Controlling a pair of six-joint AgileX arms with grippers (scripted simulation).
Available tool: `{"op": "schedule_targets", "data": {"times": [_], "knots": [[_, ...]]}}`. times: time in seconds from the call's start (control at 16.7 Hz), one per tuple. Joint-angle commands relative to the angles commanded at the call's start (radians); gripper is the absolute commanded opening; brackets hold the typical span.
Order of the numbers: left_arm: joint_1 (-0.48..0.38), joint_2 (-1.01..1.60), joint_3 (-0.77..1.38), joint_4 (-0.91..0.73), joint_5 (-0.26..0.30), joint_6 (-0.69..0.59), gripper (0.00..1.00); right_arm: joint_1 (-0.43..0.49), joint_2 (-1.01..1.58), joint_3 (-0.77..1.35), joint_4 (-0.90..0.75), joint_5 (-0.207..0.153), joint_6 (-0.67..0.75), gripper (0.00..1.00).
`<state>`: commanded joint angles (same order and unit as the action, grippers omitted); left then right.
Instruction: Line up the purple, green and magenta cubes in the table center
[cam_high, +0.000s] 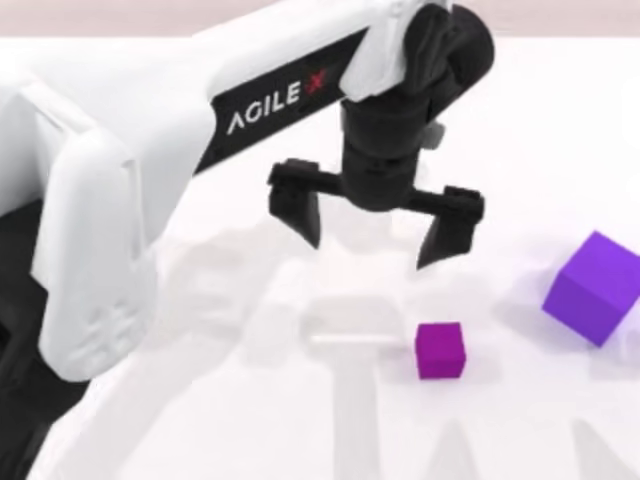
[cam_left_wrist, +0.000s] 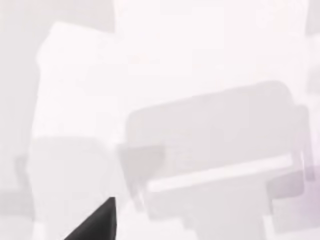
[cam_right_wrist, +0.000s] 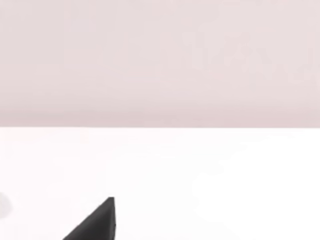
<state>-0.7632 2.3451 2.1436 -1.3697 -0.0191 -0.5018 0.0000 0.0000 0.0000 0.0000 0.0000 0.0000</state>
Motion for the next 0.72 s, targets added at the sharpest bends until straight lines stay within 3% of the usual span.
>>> {"op": "schedule_targets", "data": {"times": [0.24,0.72], "knots": [[0.158,-0.068,-0.137,0.042,0.006,0.386,1.0,0.0,0.0,0.0,0.0,0.0,0.0,1.0],[0.497,-0.231,-0.45,0.144,0.012,1.28,1.0,0.0,0.0,0.0,0.0,0.0,0.0,1.0]]}}
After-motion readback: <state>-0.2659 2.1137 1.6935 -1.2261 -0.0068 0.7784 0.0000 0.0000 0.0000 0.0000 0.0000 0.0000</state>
